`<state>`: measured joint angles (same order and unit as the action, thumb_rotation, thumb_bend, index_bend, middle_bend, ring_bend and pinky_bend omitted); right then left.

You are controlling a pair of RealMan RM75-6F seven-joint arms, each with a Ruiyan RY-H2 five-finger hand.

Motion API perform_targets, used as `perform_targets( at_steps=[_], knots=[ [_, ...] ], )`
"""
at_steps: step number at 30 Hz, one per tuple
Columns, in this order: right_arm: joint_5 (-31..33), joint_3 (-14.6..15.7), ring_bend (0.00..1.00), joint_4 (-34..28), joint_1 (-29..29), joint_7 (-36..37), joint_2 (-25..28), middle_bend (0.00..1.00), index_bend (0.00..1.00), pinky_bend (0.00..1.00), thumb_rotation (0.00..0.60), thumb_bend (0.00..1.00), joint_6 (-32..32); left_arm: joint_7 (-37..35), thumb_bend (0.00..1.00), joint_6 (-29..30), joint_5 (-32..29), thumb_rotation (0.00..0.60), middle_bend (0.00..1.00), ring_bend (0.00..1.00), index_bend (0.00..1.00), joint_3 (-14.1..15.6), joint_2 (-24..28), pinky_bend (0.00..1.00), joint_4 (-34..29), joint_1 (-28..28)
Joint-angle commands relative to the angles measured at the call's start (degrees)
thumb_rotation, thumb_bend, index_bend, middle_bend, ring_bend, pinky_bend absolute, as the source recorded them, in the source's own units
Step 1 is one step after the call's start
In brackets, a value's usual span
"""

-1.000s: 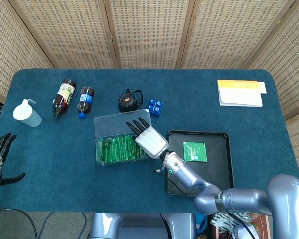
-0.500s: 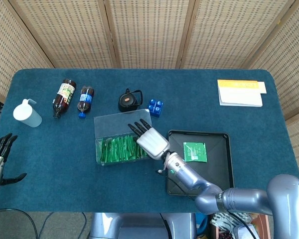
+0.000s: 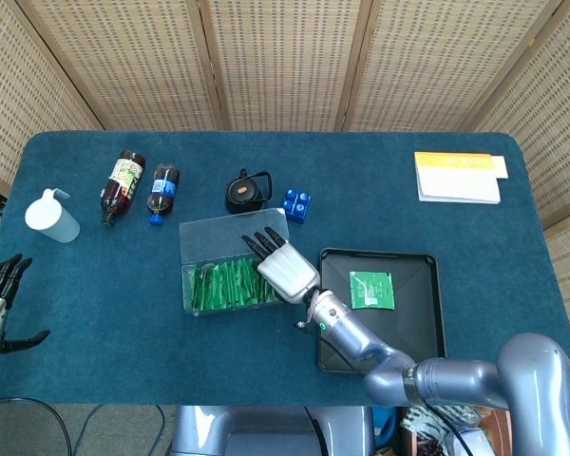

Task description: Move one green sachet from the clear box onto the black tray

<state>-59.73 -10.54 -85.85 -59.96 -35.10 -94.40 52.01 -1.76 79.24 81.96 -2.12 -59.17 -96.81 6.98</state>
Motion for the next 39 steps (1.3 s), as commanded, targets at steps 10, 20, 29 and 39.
perform_targets(
  at_steps=[10,20,29,39],
  knots=[
    [-1.2,-0.1,0.0,1.9,0.1,2.0,-1.5,0.07,0.49,0.04,0.6,0.51,-0.2,0.1,0.06,-0.3,-0.4,0.6,0.0,0.0,0.0,-0.1,-0.1,0.0,0.2,0.1],
    [-2.4,0.8,0.0,2.3,0.6,2.9,-1.6,0.07,0.5,0.04,0.6,0.51,-0.6,0.2,0.06,-0.5,-0.5,0.6,0.0,0.0,0.0,-0.1,-0.2,0.0,0.2,0.2],
    [-4.4,1.2,0.0,2.0,1.3,3.8,-1.8,0.07,0.51,0.05,0.6,0.52,0.2,0.1,0.06,-0.6,-0.5,0.6,0.0,0.0,0.0,0.0,-0.2,0.0,0.3,0.3],
    [-5.7,1.4,0.0,2.2,1.9,4.4,-2.5,0.07,0.55,0.05,0.6,0.55,0.3,0.0,0.06,-0.7,-0.5,0.6,0.0,0.0,0.0,0.0,-0.2,0.0,0.2,0.3]
  ],
)
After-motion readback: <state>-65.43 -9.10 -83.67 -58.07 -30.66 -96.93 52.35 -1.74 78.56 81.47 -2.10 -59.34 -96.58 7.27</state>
